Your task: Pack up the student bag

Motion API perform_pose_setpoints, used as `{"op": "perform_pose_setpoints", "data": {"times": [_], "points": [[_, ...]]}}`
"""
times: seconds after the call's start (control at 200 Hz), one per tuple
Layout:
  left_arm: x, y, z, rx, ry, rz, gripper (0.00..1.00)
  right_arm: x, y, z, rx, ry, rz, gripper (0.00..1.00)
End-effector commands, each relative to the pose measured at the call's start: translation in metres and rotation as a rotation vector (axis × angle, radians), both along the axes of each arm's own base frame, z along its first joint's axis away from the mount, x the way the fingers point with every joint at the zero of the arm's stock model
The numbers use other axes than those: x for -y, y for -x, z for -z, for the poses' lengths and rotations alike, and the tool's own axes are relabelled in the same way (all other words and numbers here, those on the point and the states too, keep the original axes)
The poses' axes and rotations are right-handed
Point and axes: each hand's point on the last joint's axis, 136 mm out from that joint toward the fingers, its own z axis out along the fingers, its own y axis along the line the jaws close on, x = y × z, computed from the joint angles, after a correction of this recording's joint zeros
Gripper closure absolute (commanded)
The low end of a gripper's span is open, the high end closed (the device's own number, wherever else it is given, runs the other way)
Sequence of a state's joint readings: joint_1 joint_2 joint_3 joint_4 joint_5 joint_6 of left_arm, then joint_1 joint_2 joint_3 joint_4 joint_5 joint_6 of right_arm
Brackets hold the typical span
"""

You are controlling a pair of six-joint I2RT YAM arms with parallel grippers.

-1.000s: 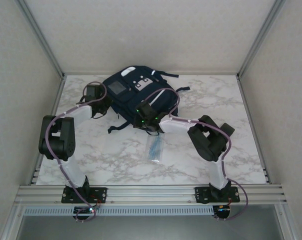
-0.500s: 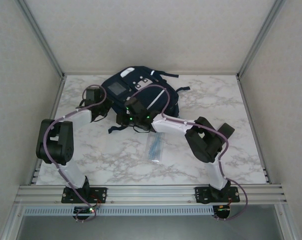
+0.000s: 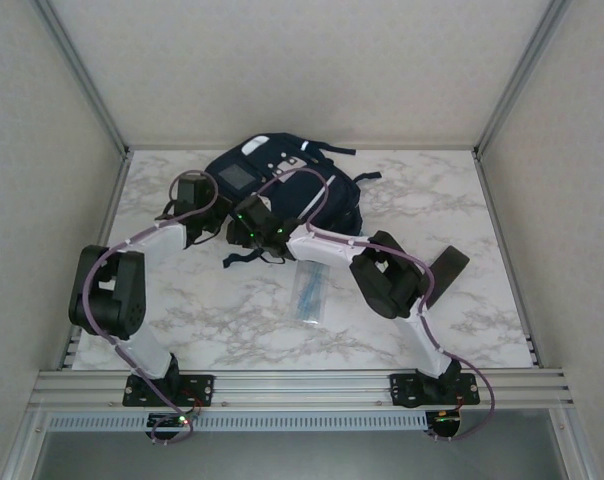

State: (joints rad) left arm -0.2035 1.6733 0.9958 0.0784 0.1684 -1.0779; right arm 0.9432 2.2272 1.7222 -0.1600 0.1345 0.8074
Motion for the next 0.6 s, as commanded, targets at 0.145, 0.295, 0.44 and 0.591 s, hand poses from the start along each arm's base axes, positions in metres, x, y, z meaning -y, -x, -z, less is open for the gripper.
{"op": "perform_pose_setpoints", "data": {"times": [0.145, 0.295, 0.44, 0.591], "points": [[0.017, 0.015, -0.042, 0.079, 0.028, 0.054, 1.00, 0.054, -0.045, 0.006, 0.186, 0.305, 0.187, 0.43], [0.019, 0.017, -0.046, 0.085, 0.026, 0.060, 1.00, 0.058, -0.052, 0.008, 0.219, 0.358, 0.213, 0.41], [0.023, 0.019, -0.041, 0.071, 0.020, 0.073, 1.00, 0.055, -0.064, 0.010, 0.246, 0.404, 0.244, 0.40], [0.025, 0.020, -0.032, 0.055, 0.022, 0.075, 1.00, 0.056, -0.072, 0.010, 0.278, 0.409, 0.269, 0.69]]}}
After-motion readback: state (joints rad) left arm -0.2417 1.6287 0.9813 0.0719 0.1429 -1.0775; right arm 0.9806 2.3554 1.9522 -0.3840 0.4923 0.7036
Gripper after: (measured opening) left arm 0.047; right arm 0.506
